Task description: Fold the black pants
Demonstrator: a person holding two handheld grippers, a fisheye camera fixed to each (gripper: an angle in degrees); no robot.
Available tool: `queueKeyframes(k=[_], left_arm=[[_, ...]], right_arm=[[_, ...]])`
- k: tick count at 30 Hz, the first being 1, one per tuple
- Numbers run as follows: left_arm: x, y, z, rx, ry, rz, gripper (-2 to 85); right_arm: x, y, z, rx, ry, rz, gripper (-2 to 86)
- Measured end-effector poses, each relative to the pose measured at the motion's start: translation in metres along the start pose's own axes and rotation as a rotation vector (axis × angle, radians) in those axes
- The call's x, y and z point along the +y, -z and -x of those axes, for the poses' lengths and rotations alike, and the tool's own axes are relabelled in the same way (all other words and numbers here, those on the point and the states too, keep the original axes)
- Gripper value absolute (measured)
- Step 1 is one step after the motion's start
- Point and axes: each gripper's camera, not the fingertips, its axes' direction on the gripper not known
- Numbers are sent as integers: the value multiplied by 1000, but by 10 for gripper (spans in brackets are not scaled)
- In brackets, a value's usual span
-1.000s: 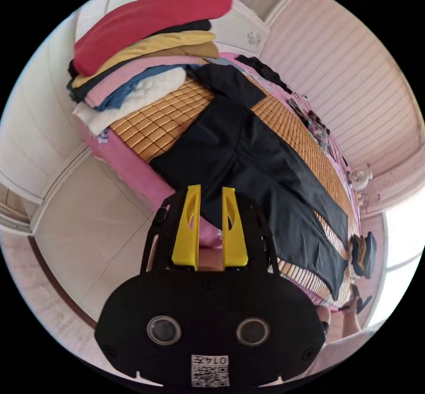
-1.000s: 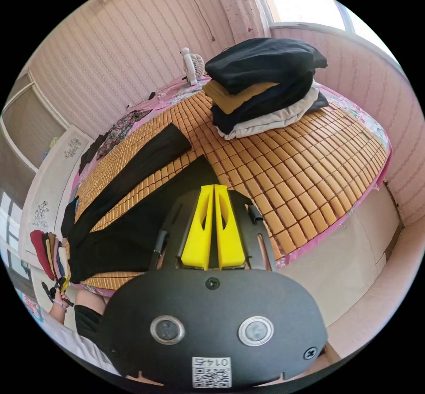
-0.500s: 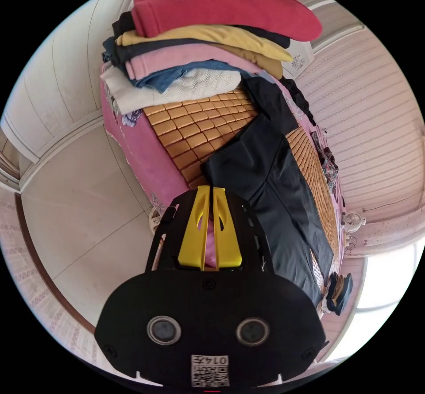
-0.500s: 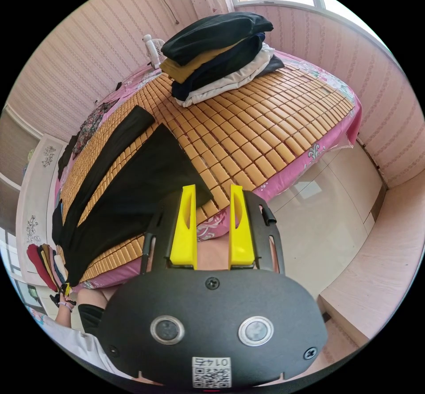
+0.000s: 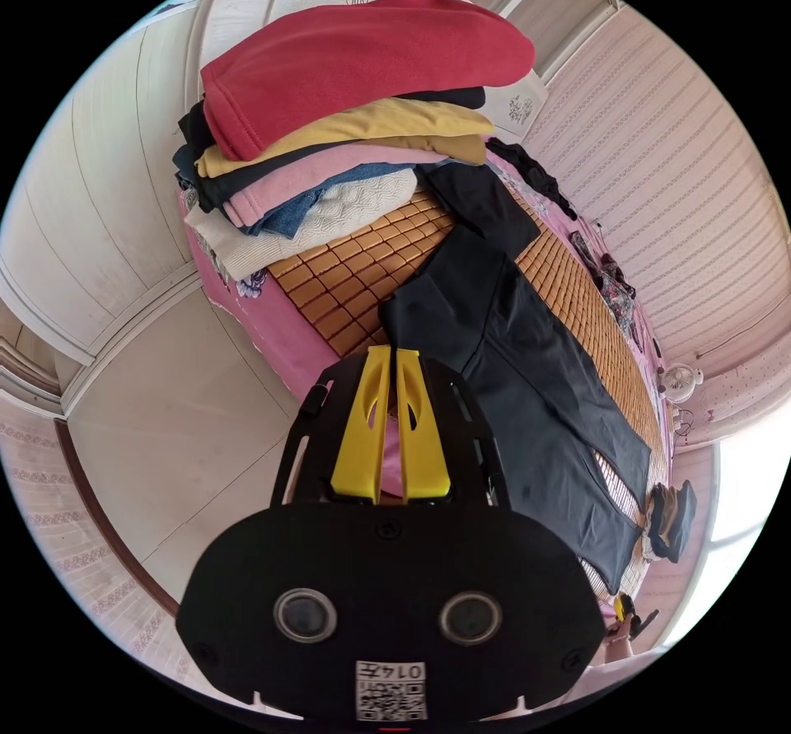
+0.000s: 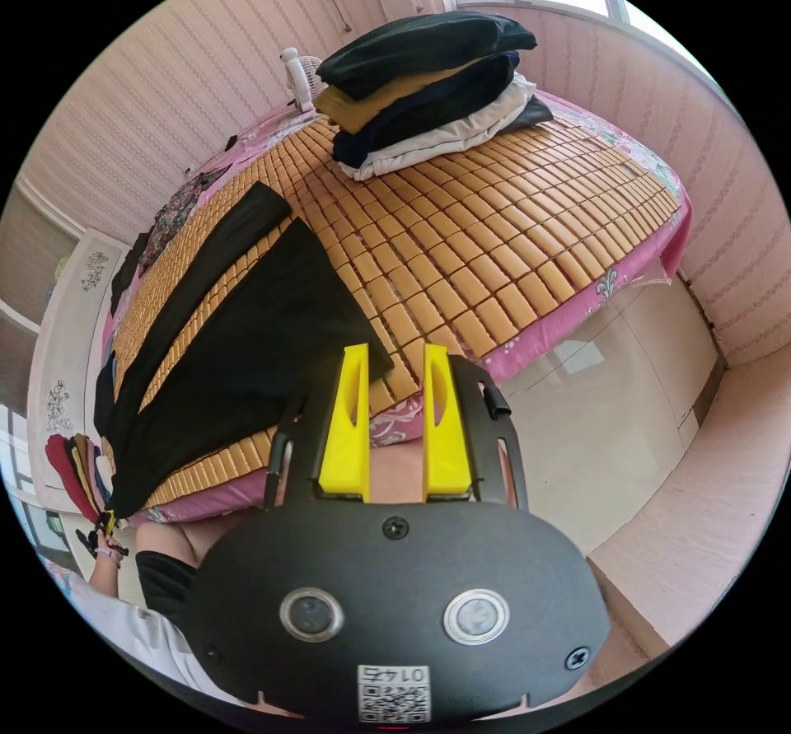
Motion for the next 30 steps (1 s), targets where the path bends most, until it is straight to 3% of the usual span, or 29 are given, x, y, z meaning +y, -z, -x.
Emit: queueKeyframes(k=[2, 6, 10, 16, 23, 25, 27, 30], left_arm=[[1, -1, -5, -22, -19, 9, -7], [6, 3, -9, -12, -48, 7, -7], [18, 13, -14, 7, -90, -14, -7], [12, 34, -36, 33, -159, -90, -6], [-65, 26, -109, 142, -261, -212, 4], [-89, 8, -128, 185, -229, -226, 9], [-104, -18, -136, 262, -93, -240, 13], [-105, -55, -144, 274, 102, -250, 21]], right_arm=[[-1, -9, 10, -27, 60, 43, 70], [9, -12, 43, 154, 299, 47, 56], [10, -5, 60, 155, 400, 103, 39], [-25, 42, 105, 159, 545, -89, 19], [-154, 44, 216, 162, 747, -262, 19], [-197, 31, 243, 125, 709, -261, 32], [-247, 9, 261, 36, 503, -259, 49], [-268, -29, 274, 24, 391, -150, 71]])
